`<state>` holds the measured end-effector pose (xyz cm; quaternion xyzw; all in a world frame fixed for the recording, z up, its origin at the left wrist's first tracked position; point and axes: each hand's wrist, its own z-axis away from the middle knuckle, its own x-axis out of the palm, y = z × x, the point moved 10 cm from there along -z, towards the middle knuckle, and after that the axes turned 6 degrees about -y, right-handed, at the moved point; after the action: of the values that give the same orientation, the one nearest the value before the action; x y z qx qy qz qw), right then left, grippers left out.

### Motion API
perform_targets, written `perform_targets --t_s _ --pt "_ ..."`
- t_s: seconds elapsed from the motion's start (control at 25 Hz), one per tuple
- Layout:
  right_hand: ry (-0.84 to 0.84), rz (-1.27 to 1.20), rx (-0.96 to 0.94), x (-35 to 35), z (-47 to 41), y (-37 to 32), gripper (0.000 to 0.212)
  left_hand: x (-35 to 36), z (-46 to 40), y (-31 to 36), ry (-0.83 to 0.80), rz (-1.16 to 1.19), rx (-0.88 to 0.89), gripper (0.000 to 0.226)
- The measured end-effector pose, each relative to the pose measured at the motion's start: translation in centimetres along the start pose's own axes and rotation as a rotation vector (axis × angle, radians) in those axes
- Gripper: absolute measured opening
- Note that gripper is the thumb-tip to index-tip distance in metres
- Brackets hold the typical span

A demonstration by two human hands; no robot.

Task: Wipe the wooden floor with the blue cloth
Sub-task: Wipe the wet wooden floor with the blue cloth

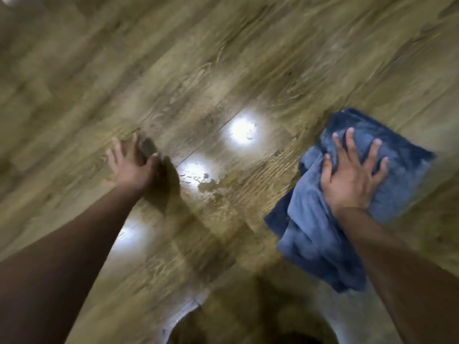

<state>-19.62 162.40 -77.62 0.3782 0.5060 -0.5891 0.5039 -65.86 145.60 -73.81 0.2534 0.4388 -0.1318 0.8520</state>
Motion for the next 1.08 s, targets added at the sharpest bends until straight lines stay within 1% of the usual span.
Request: perform_targets --t_s 0.08,0.12,0.16,0.24,0.32,0.44,0.52,0.6,0.68,0.76,0.88,0.96,1.08 --pt "-0.003 -0.014 0.012 -0.2 -0.1 0.0 0.055 -2.7 0.6 -10.3 -0.053 0.063 -0.280 0.079" --pt "-0.003 -0.023 0.015 -0.3 0.0 -0.1 0.055 -3.0 1.1 -14.2 -0.092 0.090 -0.368 0.081" --pt "-0.016 -0.027 0.026 -0.3 0.1 0.1 0.056 -2.8 1.5 -17.0 -0.130 0.102 -0.406 0.082" --pt "-0.033 -0.015 0.020 -0.1 0.5 -0.6 0.057 -1.3 1.5 -20.3 -0.184 0.093 -0.383 0.084" --pt "-0.042 0.002 -0.047 0.7 0.9 -4.1 0.057 -0.3 0.8 -21.3 -0.214 0.085 -0.364 0.085" --pt "-0.074 0.040 -0.205 3.1 4.0 -12.6 0.055 -0.7 1.2 -21.0 -0.227 0.047 -0.373 0.084" --pt "-0.077 0.067 -0.278 4.8 6.3 -18.0 0.054 -0.9 0.9 -20.8 -0.237 0.087 -0.368 0.082" --pt "-0.087 0.102 -0.356 6.4 8.1 -22.4 0.055 -0.7 1.2 -20.5 -0.243 0.108 -0.380 0.077" --pt "-0.111 0.132 -0.450 8.0 10.4 -26.7 0.056 -0.9 1.2 -20.2 -0.227 0.184 -0.396 0.068" --pt "-0.164 0.141 -0.610 10.2 14.6 -32.0 0.059 -1.1 1.1 -19.8 -0.210 0.264 -0.387 0.062" --pt "-0.309 0.206 -0.901 14.8 24.5 -39.6 0.061 -1.1 1.2 -19.6 -0.177 0.296 -0.371 0.060" --pt "-0.382 0.234 -0.999 16.6 29.6 -41.5 0.060 -1.3 1.1 -19.8 -0.149 0.294 -0.337 0.061" --pt "-0.388 0.282 -1.064 16.7 30.8 -41.5 0.060 -1.4 0.2 -19.8 -0.185 0.122 -0.176 0.067"
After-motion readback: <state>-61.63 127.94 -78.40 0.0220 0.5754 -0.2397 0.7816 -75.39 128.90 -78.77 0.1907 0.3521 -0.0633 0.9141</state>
